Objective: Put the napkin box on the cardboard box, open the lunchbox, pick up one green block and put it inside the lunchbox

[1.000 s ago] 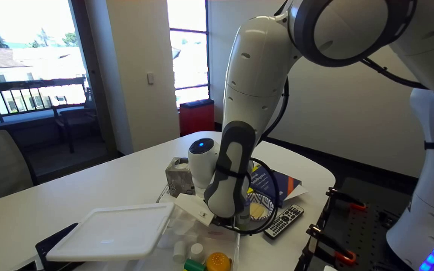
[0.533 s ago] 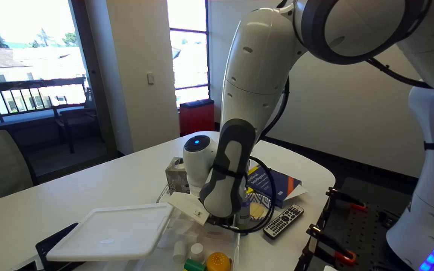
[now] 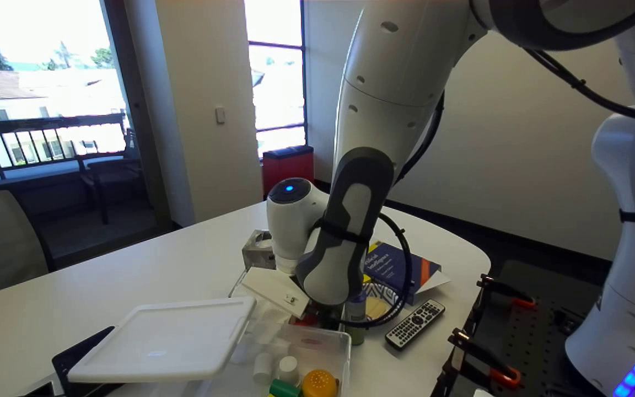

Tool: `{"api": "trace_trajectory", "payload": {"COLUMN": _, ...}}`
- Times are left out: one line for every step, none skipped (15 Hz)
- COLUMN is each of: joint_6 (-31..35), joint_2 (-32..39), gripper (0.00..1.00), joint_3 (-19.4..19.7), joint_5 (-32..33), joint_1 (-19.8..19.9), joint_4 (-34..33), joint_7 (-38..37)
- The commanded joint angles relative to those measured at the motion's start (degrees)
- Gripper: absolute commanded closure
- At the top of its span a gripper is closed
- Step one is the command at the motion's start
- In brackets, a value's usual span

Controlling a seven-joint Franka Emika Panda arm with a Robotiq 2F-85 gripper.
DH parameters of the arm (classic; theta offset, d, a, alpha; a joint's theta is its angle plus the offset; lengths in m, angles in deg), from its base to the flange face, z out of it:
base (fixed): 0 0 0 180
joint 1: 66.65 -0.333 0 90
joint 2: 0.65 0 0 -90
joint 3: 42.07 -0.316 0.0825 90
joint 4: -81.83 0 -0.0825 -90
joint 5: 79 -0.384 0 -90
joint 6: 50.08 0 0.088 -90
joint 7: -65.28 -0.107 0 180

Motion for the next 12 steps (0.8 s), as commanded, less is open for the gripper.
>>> {"api": "trace_trajectory", "payload": {"joint_6": 0.1, "joint_2": -9.2, "gripper": 0.92, "joint_3": 5.2, "joint_5": 3.3, "joint_1": -6.2, "joint_4": 8.7, "joint_7": 1.1}}
{"api": "trace_trajectory", "payload": {"joint_6": -0.1, "joint_2": -10.9, "gripper": 0.92, "joint_3": 6.6, "joint_5": 4.2, "joint_1": -8.1, "joint_4": 10.0, "joint_7": 1.3}}
{"api": "trace_trajectory", "payload": {"joint_6": 0.4, "joint_2": -13.0, "gripper": 0.92, "joint_3": 7.0, "joint_5": 5.2, "joint_1": -9.2, "joint_4": 11.3, "joint_7": 2.3}}
{"api": "trace_trajectory", "payload": {"joint_6": 0.5, "joint_2": -14.9, "gripper": 0.92, "joint_3": 7.4, "joint_5": 6.1, "joint_1": -10.3, "joint_4": 12.2, "joint_7": 3.0}}
{"api": "trace_trajectory", "payload": {"joint_6": 0.7, "joint_2": -17.2, "gripper": 0.92, "joint_3": 6.5, "joint_5": 6.9, "joint_1": -10.5, "joint_4": 13.0, "joint_7": 4.7}}
{"api": "trace_trajectory", "payload": {"joint_6": 1.2, "joint_2": -19.2, "gripper": 0.92, "joint_3": 4.9, "joint_5": 7.5, "joint_1": -9.9, "joint_4": 13.6, "joint_7": 6.5}}
{"api": "trace_trajectory", "payload": {"joint_6": 1.3, "joint_2": -21.0, "gripper": 0.92, "joint_3": 2.5, "joint_5": 7.6, "joint_1": -8.8, "joint_4": 13.9, "joint_7": 8.5}}
{"api": "trace_trajectory", "payload": {"joint_6": 1.5, "joint_2": -22.6, "gripper": 0.92, "joint_3": -0.1, "joint_5": 7.4, "joint_1": -7.2, "joint_4": 14.1, "joint_7": 10.5}}
{"api": "trace_trajectory", "payload": {"joint_6": 1.7, "joint_2": -23.8, "gripper": 0.92, "joint_3": -3.7, "joint_5": 6.7, "joint_1": -4.9, "joint_4": 14.1, "joint_7": 12.6}}
{"api": "trace_trajectory", "payload": {"joint_6": 1.7, "joint_2": -24.6, "gripper": 0.92, "joint_3": -8.4, "joint_5": 5.5, "joint_1": -1.3, "joint_4": 13.8, "joint_7": 15.1}}
{"api": "trace_trajectory", "payload": {"joint_6": 0.7, "joint_2": -25.5, "gripper": 0.92, "joint_3": -14.1, "joint_5": 3.7, "joint_1": 3.0, "joint_4": 13.6, "joint_7": 18.2}}
{"api": "trace_trajectory", "payload": {"joint_6": -0.5, "joint_2": -24.7, "gripper": 0.92, "joint_3": -18.5, "joint_5": 2.0, "joint_1": 6.6, "joint_4": 12.7, "joint_7": 20.4}}
